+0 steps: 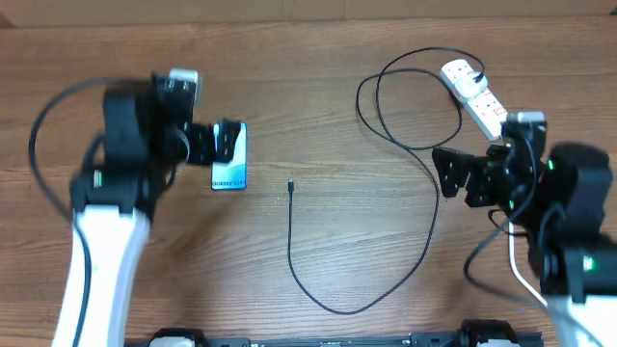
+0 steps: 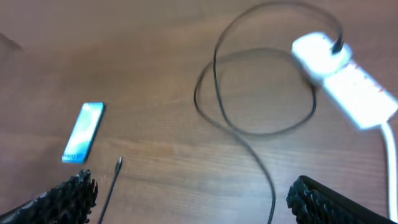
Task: Plug charger to phone and switch on socket
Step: 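Move the left gripper over the phone and the right gripper toward the cable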
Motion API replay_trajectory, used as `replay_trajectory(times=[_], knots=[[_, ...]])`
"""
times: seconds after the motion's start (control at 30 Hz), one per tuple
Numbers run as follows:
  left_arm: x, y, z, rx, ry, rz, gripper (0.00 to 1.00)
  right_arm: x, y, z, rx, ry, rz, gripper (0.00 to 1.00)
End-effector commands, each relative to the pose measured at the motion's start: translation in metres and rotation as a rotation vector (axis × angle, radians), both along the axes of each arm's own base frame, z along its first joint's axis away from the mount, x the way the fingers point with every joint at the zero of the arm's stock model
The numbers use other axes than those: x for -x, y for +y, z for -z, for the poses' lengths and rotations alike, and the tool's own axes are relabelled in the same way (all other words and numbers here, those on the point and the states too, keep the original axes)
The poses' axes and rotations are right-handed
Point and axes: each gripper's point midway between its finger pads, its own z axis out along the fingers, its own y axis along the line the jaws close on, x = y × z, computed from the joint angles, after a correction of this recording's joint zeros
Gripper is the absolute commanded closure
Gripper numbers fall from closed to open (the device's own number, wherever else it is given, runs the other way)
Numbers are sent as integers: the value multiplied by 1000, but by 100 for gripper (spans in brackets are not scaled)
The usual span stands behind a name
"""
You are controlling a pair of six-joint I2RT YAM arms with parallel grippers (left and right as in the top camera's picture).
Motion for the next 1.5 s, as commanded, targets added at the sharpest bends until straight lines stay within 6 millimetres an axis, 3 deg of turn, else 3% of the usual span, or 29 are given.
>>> replay_trajectory(times=[0.0, 0.23, 0.4, 0.5, 0.6, 0.83, 1.2, 1.47], knots=[[-27, -6, -7, 12, 84, 32, 0, -18, 3, 1, -16, 95, -13, 0], [-49, -15, 44, 36, 311, 44, 0, -44, 12, 22, -64, 229, -56, 0], [-55, -19, 76, 62, 401, 44, 0, -51, 30, 19, -147, 217, -141, 0], [-63, -15, 95, 66, 438, -25, 0, -54, 33, 18, -161, 207, -157, 0], [-68, 3, 118, 23, 496, -173, 0, -57, 33, 23, -162, 220, -156, 0], [-71, 1, 180, -60, 613, -206, 0, -64, 32, 45, -167, 289, -147, 0], [-76, -1, 228, -224, 647, -214, 0, -69, 28, 55, -150, 313, -129, 0], [-74, 9, 235, -268, 658, -212, 0, -69, 27, 56, -144, 313, -124, 0]])
